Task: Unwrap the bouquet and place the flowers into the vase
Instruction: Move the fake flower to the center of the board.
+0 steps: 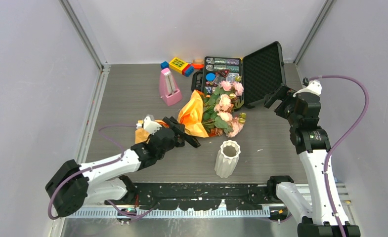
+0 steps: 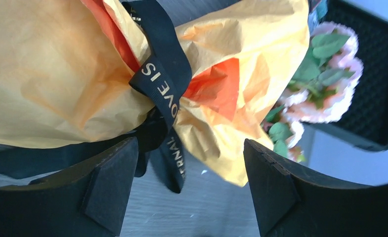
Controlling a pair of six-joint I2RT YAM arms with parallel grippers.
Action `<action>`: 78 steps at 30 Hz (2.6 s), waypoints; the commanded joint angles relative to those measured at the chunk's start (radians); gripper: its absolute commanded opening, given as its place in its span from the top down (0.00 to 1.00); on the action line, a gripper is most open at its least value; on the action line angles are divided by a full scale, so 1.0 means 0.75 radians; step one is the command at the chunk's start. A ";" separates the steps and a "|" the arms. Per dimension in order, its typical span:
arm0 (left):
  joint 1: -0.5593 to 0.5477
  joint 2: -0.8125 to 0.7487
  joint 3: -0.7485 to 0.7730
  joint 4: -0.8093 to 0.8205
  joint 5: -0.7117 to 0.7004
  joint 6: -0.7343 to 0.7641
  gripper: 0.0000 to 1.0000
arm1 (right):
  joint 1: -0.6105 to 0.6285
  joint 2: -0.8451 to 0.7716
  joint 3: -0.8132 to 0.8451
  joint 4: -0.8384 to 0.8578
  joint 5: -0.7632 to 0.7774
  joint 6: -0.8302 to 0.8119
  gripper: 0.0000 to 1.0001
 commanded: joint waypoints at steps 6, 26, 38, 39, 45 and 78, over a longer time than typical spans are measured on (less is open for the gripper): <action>-0.009 0.167 -0.031 0.254 -0.168 -0.394 0.16 | -0.003 -0.006 0.001 0.012 -0.015 -0.010 0.00; 0.205 0.288 -0.107 0.402 -0.093 -0.335 0.25 | -0.003 0.018 0.001 0.012 -0.027 -0.011 0.00; 0.380 0.390 -0.100 0.537 0.039 -0.125 0.57 | -0.003 0.021 0.012 -0.001 -0.027 -0.011 0.00; 0.403 0.397 -0.109 0.577 0.064 -0.090 0.61 | -0.003 0.021 0.015 -0.004 -0.027 -0.011 0.00; 0.573 0.409 -0.082 0.625 0.260 0.120 0.75 | -0.003 0.021 0.019 -0.010 -0.026 -0.014 0.00; 1.087 0.055 0.230 -0.088 0.813 0.779 0.31 | -0.003 0.058 0.034 -0.015 -0.046 -0.018 0.00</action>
